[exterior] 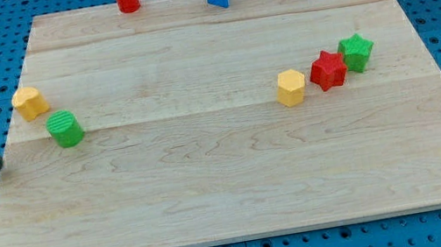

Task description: Move the green circle and yellow heart diagonal to each other

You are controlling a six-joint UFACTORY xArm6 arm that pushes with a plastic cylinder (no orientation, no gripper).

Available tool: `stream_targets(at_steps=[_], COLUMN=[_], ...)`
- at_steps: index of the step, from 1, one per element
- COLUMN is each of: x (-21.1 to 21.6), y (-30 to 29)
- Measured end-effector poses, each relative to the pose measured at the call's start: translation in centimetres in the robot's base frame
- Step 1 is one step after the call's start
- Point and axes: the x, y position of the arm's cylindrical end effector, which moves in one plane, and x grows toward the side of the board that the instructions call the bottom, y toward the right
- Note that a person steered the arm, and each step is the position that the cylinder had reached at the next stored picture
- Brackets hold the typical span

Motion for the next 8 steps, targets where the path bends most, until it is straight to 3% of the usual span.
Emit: stream_targets(at_steps=[1, 3, 8], x=[-0.3, -8.8, -9.6], y=[-0.2, 0.1, 2.3])
